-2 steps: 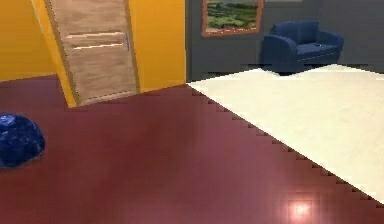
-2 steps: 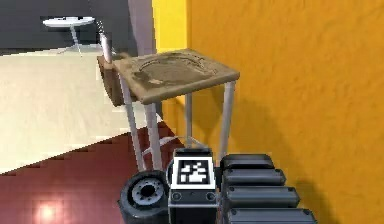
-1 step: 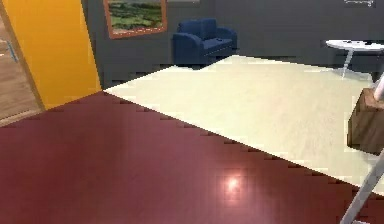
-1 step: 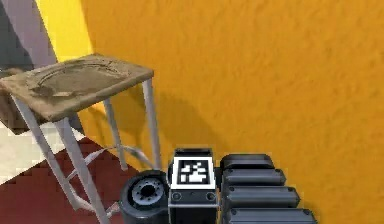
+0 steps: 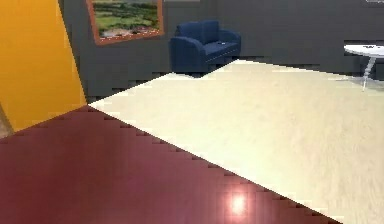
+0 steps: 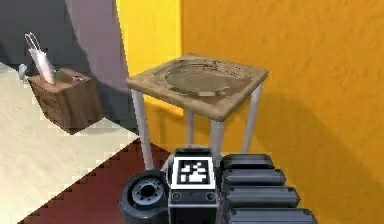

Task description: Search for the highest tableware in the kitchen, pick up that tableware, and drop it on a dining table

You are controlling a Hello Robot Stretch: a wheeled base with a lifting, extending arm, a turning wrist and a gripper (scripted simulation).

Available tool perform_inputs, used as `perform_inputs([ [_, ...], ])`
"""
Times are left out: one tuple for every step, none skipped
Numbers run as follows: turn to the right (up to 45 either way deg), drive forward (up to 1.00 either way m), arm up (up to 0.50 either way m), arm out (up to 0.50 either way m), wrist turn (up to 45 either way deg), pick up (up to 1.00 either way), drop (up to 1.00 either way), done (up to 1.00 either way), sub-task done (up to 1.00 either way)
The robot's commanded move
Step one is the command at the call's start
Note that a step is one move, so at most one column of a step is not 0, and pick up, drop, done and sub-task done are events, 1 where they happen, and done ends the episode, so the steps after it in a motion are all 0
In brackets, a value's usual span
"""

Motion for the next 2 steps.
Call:
perform_inputs([
  [30.0,0.00,0.00,0.00,0.0,0.00,0.00,0.00,0.00],
  [3.0,0.00,0.00,0.00,0.0,0.00,0.00,0.00,0.00],
])
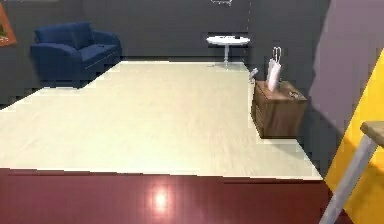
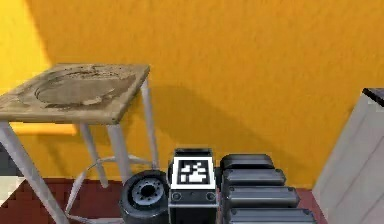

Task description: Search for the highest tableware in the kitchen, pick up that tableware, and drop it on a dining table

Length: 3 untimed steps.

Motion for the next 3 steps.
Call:
perform_inputs([
  [0.0,1.00,0.00,0.00,0.0,0.00,0.00,0.00,0.00],
  [0.0,1.00,0.00,0.00,0.0,0.00,0.00,0.00,0.00],
  [0.0,1.00,0.00,0.00,0.0,0.00,0.00,0.00,0.00],
])
